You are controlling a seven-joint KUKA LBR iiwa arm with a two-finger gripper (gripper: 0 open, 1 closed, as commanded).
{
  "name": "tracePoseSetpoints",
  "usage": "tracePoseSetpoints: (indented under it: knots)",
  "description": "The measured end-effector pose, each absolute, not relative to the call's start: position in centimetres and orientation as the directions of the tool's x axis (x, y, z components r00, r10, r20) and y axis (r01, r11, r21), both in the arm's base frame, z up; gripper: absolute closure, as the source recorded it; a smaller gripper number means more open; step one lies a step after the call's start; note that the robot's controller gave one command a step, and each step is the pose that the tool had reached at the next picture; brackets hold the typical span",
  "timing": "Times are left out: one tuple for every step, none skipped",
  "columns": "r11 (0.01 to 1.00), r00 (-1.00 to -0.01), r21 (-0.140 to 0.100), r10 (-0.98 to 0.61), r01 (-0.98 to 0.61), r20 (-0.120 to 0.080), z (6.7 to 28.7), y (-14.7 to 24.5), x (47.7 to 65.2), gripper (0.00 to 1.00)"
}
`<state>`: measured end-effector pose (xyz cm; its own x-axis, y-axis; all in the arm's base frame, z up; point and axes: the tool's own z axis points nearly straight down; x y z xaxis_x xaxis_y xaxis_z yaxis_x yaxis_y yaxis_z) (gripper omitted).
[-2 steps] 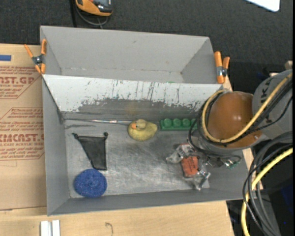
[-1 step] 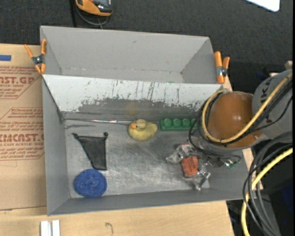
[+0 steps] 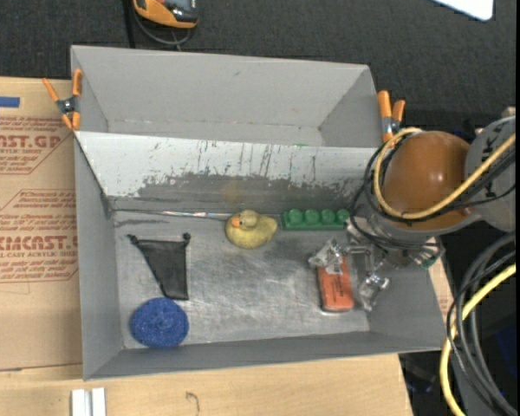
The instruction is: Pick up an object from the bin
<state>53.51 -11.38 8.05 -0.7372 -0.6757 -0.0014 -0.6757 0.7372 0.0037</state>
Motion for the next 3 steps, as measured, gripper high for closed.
tracePoseSetpoints:
  knots:
    - [0.784,-0.784,0.003,-0.62,-0.62,-0.008,7.1,-14.3,57.0,1.0]
    - [0.784,-0.784,0.003,-0.62,-0.62,-0.008,7.1,-14.3,57.0,1.0]
    - [0.71,-0.71,0.0,-0.704,-0.704,-0.004,8.2,-13.3,54.1,1.0]
